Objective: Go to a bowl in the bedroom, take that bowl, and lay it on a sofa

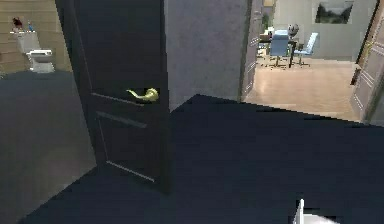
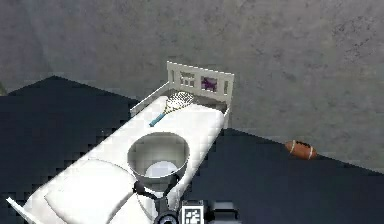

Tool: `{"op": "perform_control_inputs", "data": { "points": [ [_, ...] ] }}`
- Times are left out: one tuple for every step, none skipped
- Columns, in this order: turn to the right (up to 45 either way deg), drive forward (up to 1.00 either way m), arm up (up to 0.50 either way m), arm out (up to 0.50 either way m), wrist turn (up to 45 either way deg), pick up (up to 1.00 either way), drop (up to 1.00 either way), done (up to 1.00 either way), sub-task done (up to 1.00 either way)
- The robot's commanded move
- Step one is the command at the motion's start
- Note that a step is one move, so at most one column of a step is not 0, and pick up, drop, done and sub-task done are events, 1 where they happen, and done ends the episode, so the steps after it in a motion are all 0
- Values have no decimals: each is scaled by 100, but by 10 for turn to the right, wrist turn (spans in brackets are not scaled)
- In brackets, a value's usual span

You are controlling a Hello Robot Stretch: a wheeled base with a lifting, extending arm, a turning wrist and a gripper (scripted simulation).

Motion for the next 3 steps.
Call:
{"op": "perform_control_inputs", "data": {
  "points": [
    [30,0,0,0,0,0,0,0,0],
    [0,80,0,0,0,0,0,0,0],
    [210,0,0,0,0,0,0,0,0]
  ]
}}
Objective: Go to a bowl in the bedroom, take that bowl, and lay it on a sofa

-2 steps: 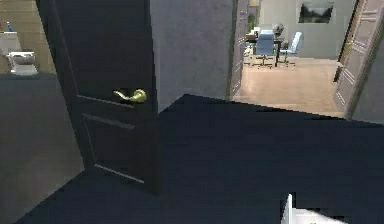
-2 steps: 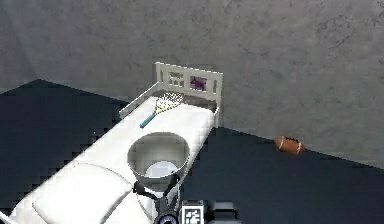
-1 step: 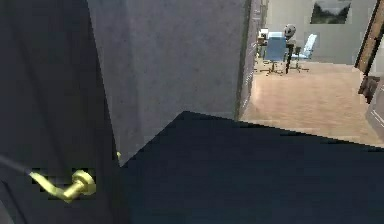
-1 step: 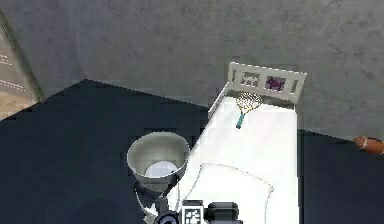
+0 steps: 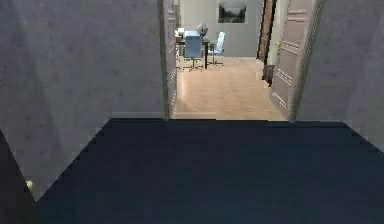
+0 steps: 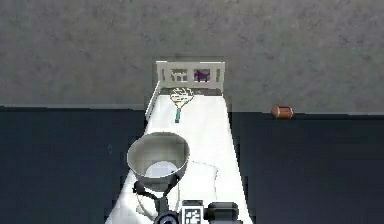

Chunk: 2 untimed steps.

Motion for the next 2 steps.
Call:
{"op": "perform_control_inputs", "data": {
  "points": [
    [0,100,0,0,0,0,0,0,0],
    [0,100,0,0,0,0,0,0,0]
  ]
}}
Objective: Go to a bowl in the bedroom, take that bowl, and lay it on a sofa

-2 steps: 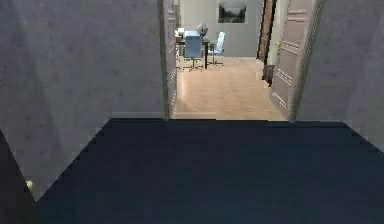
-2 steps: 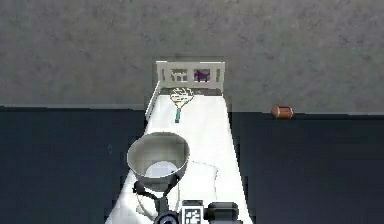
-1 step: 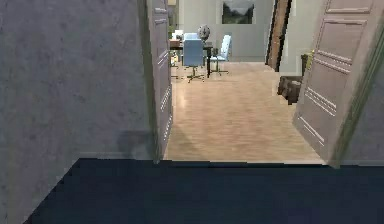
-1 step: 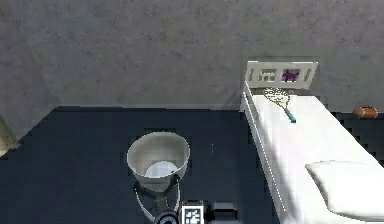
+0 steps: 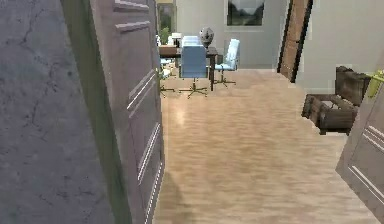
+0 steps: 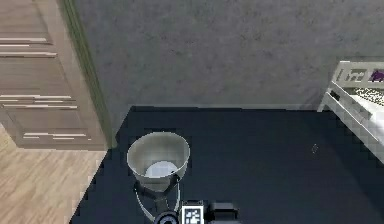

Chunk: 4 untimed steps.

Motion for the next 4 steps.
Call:
{"op": "perform_control_inputs", "data": {
  "points": [
    [30,0,0,0,0,0,0,0,0],
    [180,0,0,0,0,0,0,0,0],
    [0,55,0,0,0,0,0,0,0],
    [-150,0,0,0,0,0,0,0,0]
  ]
}}
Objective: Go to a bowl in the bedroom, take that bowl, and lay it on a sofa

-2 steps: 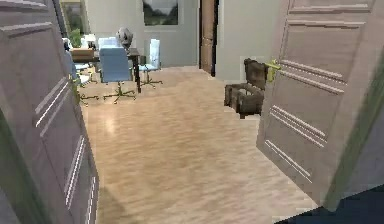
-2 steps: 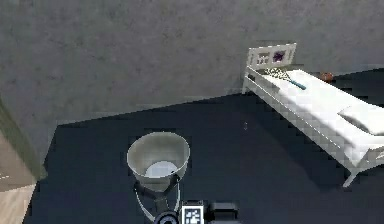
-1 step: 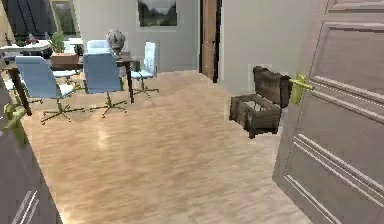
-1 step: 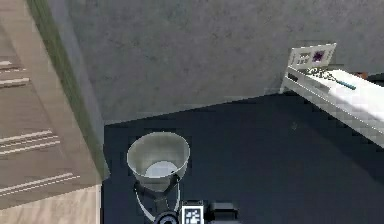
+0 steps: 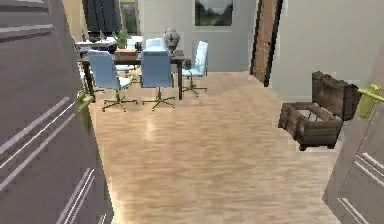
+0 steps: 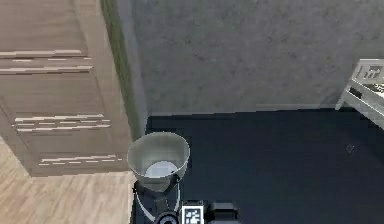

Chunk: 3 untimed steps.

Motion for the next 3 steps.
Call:
{"op": "perform_control_inputs", "data": {
  "points": [
    [-30,0,0,0,0,0,0,0,0],
    [0,100,0,0,0,0,0,0,0],
    [0,35,0,0,0,0,0,0,0]
  ]
}}
